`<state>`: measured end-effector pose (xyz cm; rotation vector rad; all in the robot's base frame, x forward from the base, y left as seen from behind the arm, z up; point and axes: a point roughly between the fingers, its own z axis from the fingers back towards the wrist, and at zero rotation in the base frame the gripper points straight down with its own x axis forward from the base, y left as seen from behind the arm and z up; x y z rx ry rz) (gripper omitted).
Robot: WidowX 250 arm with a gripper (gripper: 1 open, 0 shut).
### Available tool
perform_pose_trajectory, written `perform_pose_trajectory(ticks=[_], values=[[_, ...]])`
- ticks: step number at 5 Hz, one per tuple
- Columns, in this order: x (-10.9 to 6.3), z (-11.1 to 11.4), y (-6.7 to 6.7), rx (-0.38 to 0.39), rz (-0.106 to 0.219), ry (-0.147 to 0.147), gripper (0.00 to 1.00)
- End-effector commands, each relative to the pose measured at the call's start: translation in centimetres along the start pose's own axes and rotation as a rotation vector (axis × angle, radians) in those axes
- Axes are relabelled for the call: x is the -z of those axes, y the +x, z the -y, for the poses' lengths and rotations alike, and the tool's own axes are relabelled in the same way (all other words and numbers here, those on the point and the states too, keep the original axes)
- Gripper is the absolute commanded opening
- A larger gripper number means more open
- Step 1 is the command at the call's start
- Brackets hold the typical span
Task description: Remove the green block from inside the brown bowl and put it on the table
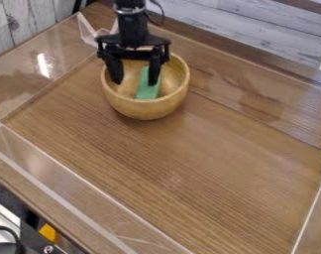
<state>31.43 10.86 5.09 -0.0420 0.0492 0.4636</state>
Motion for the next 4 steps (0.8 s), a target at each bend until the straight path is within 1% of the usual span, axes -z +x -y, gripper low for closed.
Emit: perform_pose_trajectory(ticks=[1,2,4], values=[[-1.5,0.3,0.0,-0.035,0.06,-0.002,1.0],[-1.3,0.9,-0.9,-0.062,0.058,-0.001,1.0],[-0.4,2.4,-1.5,0.051,0.048,0.007,1.0]])
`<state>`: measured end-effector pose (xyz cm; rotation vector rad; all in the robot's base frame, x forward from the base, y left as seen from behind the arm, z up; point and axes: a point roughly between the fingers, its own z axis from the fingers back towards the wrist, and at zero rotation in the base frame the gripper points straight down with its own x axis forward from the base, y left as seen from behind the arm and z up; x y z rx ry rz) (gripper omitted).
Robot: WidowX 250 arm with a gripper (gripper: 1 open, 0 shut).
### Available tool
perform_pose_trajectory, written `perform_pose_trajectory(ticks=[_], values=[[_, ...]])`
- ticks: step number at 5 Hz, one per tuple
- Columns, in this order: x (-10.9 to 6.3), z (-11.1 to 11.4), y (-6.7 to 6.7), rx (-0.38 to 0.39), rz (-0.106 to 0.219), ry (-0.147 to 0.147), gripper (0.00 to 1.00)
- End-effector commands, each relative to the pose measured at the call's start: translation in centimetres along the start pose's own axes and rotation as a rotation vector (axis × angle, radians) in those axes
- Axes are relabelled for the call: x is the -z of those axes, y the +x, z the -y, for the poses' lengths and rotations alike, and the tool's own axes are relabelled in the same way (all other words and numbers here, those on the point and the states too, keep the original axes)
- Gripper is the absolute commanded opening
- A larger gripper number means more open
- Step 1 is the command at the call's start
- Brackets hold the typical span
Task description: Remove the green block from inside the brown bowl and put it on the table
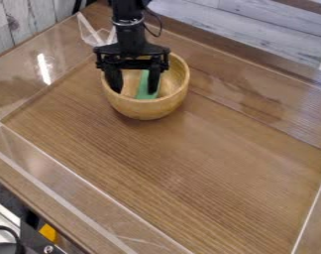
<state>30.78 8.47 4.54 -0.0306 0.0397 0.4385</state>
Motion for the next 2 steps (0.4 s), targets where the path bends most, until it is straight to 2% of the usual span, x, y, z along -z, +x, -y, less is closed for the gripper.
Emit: perform_pose_trajectory(ticks=[1,2], values=[[0.6,0.4,1.1,0.032,0.033,0.001,1.0],[2.2,0.3,2.0,0.038,0.03,0.002,1.0]])
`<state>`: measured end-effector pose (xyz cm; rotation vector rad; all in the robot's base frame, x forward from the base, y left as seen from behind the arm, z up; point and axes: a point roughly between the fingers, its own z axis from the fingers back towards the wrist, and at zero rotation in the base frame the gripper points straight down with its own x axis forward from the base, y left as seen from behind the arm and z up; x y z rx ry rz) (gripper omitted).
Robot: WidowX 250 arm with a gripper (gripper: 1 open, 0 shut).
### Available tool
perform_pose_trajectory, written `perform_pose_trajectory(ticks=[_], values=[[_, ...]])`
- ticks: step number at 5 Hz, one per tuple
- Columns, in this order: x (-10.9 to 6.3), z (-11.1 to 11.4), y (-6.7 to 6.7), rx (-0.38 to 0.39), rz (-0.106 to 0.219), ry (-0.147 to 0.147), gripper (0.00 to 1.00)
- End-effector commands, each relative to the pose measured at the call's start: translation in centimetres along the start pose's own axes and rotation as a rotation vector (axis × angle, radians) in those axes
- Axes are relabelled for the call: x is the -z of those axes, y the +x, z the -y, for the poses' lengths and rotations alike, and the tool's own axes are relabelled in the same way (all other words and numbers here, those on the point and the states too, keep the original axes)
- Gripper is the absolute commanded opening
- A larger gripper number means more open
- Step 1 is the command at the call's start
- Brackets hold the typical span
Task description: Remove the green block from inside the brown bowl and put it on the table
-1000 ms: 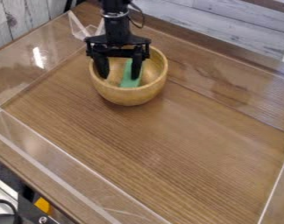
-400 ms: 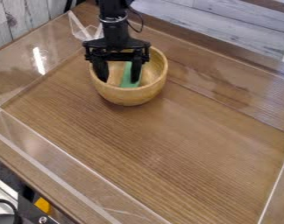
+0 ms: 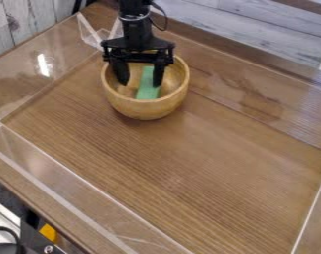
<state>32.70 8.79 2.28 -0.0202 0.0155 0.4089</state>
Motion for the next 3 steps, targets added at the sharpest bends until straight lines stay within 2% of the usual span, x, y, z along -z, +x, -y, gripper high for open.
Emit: perform_pose_trajectory(ticks=[1,2,3], values=[[0.4,0.0,-1.0,-0.019,0.002,-0.002,0.0],[0.5,0.0,-2.0,-0.041,0.004,-0.001,0.0],[0.2,-0.4,-2.5,0.004,0.004,0.001,0.0]])
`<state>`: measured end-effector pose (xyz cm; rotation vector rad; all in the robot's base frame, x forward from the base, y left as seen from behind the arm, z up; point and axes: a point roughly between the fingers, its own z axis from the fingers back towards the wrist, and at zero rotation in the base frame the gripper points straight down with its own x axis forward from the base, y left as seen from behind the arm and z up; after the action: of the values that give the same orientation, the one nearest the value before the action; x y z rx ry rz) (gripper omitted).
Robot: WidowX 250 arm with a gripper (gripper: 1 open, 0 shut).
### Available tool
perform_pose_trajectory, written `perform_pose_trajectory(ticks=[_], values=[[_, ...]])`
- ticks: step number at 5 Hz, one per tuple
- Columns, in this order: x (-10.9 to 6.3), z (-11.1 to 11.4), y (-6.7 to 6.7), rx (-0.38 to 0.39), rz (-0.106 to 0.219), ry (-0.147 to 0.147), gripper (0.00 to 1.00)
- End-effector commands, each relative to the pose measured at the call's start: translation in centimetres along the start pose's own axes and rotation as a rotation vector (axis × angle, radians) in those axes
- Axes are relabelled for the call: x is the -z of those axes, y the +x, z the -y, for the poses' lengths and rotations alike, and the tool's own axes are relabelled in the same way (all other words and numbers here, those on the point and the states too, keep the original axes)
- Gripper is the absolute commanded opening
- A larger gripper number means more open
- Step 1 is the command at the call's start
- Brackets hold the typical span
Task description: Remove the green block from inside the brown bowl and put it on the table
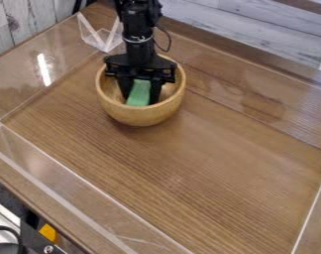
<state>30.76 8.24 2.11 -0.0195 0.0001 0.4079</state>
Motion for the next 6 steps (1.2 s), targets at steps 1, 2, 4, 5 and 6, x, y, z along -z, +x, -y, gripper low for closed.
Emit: perform_pose_trajectory(ticks=[1,2,4,5,6], values=[[-0.2,-0.5,-1.0,0.046,-0.011,0.005,0.0],[-0.1,-0.6,-1.0,0.072,-0.011,0.006,0.0],[0.0,-1.4,-0.2,0.024,-0.011,0.006,0.0],[-0.1,-2.2,0.5,-0.05,-0.009,0.005,0.0],[-1.1,-2.6,0.4,-0.027,-0.008,0.007,0.0]])
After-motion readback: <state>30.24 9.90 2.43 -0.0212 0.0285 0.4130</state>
